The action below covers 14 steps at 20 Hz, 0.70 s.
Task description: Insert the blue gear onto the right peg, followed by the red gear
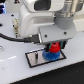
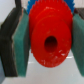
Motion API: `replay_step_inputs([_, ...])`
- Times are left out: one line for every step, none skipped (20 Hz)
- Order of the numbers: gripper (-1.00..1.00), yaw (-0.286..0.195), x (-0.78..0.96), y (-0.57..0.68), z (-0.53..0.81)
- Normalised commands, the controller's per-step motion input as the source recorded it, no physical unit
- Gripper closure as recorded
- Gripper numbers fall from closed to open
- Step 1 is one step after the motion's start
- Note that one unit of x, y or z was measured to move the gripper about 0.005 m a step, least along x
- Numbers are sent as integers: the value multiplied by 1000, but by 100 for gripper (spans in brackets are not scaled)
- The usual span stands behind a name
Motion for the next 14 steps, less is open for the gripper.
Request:
replay_step_inputs([100,0,70,12,8])
replay_step_inputs([100,0,40,-13,-148])
replay_step_inputs([100,0,64,0,-117])
replay_step_inputs([100,0,77,8,-132])
replay_step_inputs([100,0,20,-13,-166])
replay_step_inputs([100,0,25,0,-158])
replay_step_inputs([100,0,0,0,263])
replay_step_inputs([100,0,0,-40,423])
replay_step_inputs([100,0,0,-100,474])
replay_step_inputs([100,0,0,-143,343])
replay_step_inputs([100,0,0,-100,194])
replay_step_inputs([100,0,39,6,-202])
replay_step_inputs([100,0,41,0,-199])
replay_step_inputs([100,0,18,-3,-34])
